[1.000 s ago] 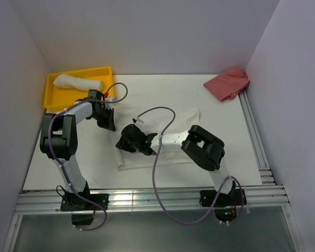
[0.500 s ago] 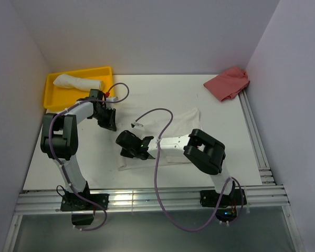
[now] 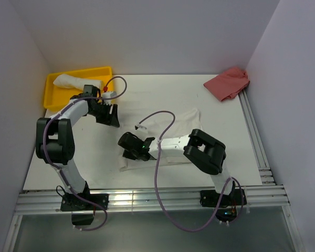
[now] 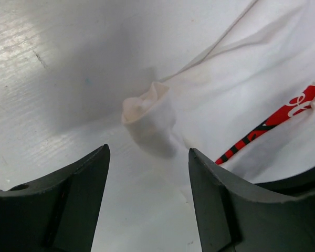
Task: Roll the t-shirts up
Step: Roll the tshirt
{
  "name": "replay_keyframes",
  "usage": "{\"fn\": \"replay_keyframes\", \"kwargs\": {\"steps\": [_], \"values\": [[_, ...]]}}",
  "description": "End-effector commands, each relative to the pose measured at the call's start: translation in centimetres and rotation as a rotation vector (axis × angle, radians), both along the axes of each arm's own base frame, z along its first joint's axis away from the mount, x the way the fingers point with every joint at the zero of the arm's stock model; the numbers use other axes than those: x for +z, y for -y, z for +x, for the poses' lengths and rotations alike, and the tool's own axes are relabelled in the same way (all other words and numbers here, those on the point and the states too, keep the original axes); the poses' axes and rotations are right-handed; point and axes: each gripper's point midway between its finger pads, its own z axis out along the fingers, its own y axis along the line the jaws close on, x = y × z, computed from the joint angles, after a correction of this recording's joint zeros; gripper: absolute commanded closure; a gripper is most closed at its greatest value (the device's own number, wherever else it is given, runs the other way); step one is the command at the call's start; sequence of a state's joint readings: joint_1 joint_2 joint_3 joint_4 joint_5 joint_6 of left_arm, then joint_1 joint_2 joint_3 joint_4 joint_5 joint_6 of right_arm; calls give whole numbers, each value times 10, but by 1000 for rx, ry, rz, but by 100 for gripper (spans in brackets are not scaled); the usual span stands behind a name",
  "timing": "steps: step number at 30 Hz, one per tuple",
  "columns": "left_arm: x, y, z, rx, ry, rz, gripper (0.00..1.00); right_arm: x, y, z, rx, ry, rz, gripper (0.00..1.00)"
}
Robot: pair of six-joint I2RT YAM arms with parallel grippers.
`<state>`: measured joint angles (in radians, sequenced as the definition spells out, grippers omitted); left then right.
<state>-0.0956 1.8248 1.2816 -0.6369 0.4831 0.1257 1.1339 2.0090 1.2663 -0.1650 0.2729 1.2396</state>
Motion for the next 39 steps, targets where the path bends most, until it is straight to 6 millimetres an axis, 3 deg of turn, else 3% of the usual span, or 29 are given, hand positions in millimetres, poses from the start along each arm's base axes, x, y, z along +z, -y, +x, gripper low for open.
{"fn": "replay_keyframes", "kwargs": {"steps": [1,7,12,18,22,25,29,33,37,39], "values": [[22,3,-8,-65,31,-86,33,-3,15,-1,-21,-12,-25,96],[3,13,-33,-120,-29,-169,31,-11,18,-1,-20,-26,-33,98],[-14,19,-35,-126,-77,-206,33,-14,18,-1,-21,-29,-27,99],[-26,20,-20,-55,-103,-171,49,-14,19,1,-8,-15,-54,95],[-30,25,-15,-41,-84,-79,71,-11,20,3,5,0,-76,92],[-31,24,-11,-31,-64,4,84,-4,24,3,2,24,-101,80],[-33,25,-13,-37,-49,76,87,25,26,8,-7,85,-128,62],[-32,26,-13,-42,-37,104,86,53,30,13,-20,152,-178,59],[-30,25,-14,-46,-27,126,86,80,18,18,-9,206,-175,59],[-31,25,-13,-46,-27,132,85,79,13,20,3,210,-188,58]]}}
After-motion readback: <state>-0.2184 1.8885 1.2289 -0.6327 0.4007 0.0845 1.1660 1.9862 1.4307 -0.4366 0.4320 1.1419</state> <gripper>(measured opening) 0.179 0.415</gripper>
